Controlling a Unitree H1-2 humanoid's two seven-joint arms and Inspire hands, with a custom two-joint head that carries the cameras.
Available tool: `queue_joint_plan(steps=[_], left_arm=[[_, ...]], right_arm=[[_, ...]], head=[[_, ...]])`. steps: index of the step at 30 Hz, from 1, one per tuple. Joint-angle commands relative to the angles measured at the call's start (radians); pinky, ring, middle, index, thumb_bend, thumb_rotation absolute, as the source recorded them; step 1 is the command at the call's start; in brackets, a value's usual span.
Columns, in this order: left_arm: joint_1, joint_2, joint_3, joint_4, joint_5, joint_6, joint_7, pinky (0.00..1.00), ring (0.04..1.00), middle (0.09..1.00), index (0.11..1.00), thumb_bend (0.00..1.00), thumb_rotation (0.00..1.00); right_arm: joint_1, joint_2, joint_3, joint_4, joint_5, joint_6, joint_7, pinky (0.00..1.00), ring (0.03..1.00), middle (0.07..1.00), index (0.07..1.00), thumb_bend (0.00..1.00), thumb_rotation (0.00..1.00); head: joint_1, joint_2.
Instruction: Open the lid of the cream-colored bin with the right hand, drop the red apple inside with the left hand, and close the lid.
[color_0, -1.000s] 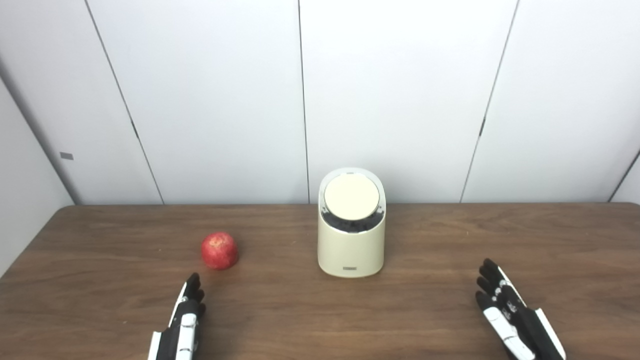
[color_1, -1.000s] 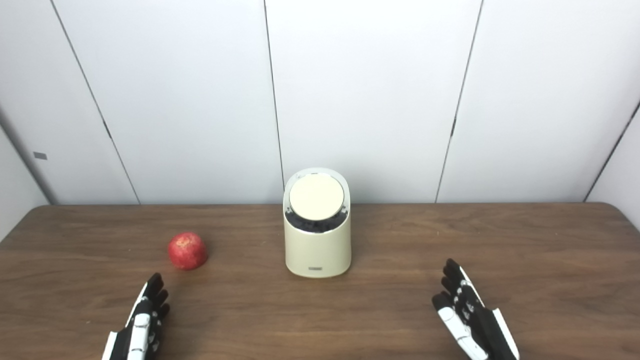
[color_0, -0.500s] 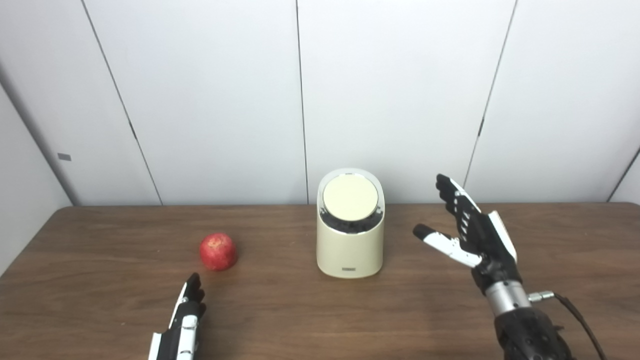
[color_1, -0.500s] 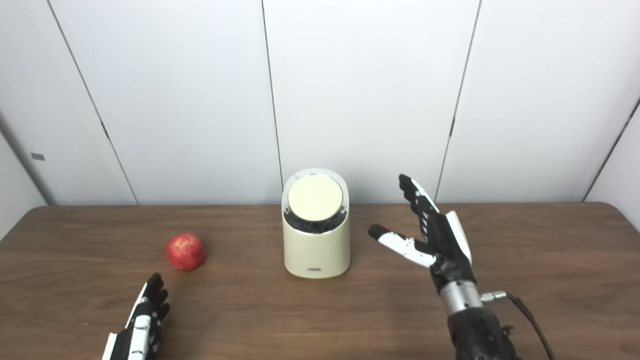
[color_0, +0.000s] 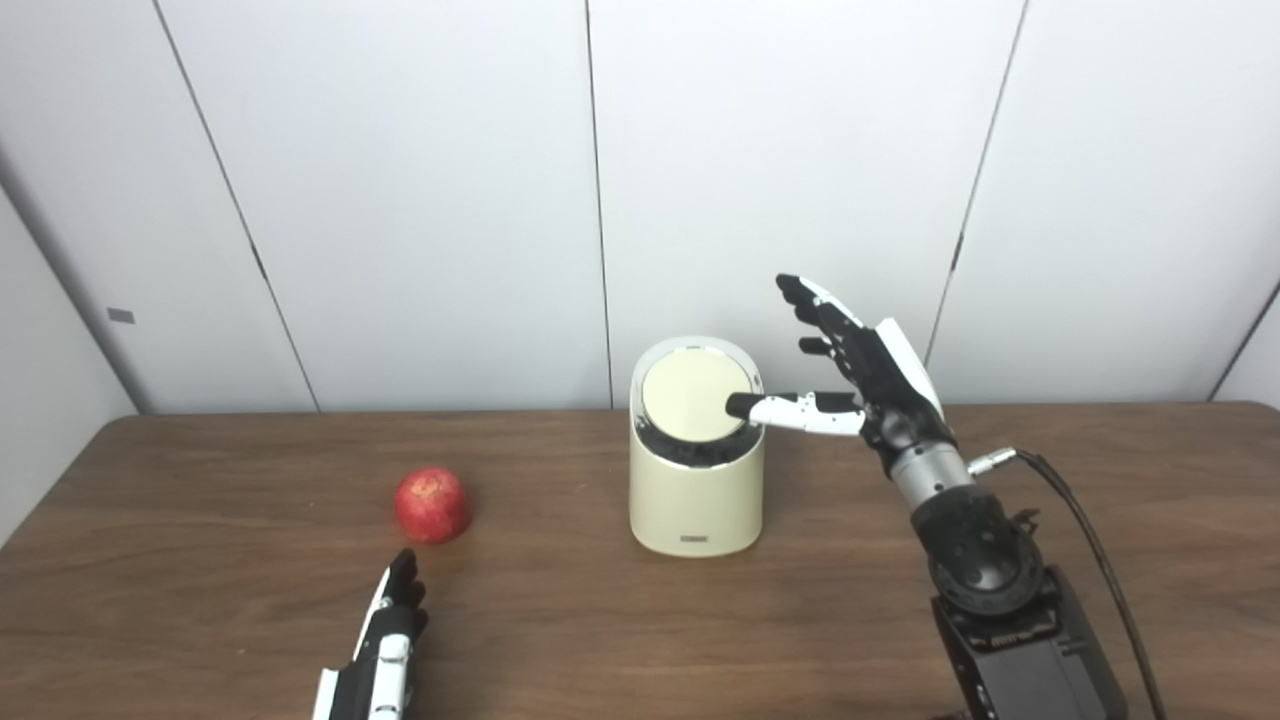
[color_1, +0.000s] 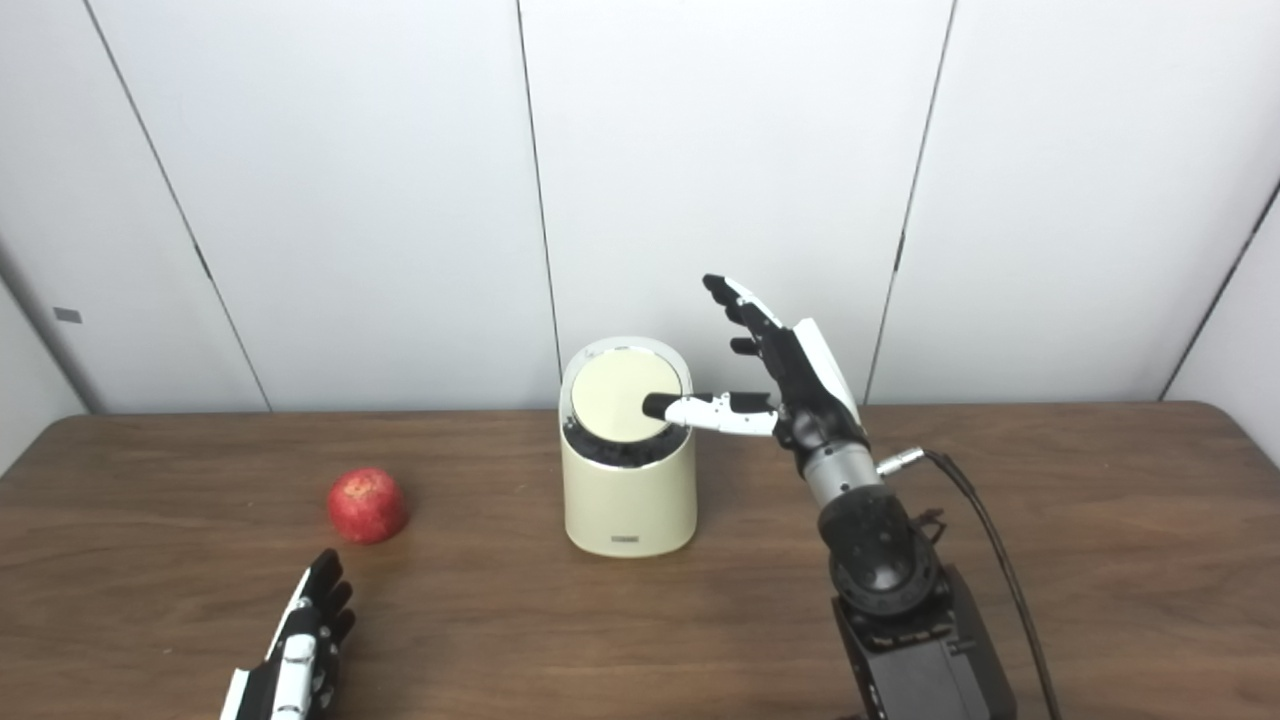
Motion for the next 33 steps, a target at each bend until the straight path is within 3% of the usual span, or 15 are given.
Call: queue_joint_plan(steps=[1, 7, 14, 22, 33], left_arm=[[0.024, -0.024, -0.010, -0.008, 0.009, -0.010, 0.007, 1.00, 0.987, 0.996, 0.986, 0.44, 0.89], [0.023, -0.030, -0.017, -0.011, 0.001, -0.004, 0.010, 1.00, 0.993, 0.994, 0.985, 0.45, 0.93], [0.025, -0.038, -0.022, -0.026, -0.002, 0.015, 0.015, 1.00, 0.991, 0.997, 0.989, 0.45, 0.92], [0.029, -0.040, -0.025, -0.028, 0.002, 0.012, 0.019, 1.00, 0.983, 0.989, 0.981, 0.46, 0.92], [0.025, -0.046, -0.027, -0.026, 0.005, 0.017, 0.026, 1.00, 0.981, 0.988, 0.979, 0.48, 0.92]], right_arm=[[-0.074, -0.014, 0.007, -0.001, -0.021, -0.020, 0.004, 0.84, 0.912, 0.907, 0.891, 0.94, 0.32], [-0.118, -0.025, 0.028, 0.065, -0.033, -0.033, 0.024, 0.87, 0.921, 0.912, 0.902, 0.95, 0.30], [-0.153, -0.043, 0.070, 0.141, -0.100, -0.062, 0.010, 0.84, 0.891, 0.901, 0.898, 0.95, 0.32], [-0.168, -0.042, 0.064, 0.216, -0.103, -0.106, -0.011, 0.85, 0.894, 0.897, 0.891, 0.94, 0.32], [-0.172, -0.028, 0.053, 0.238, -0.101, -0.123, -0.040, 0.85, 0.899, 0.903, 0.889, 0.92, 0.33]], head=[[0.002, 0.002], [0.011, 0.007], [0.021, 0.020], [0.024, 0.028], [0.027, 0.028]])
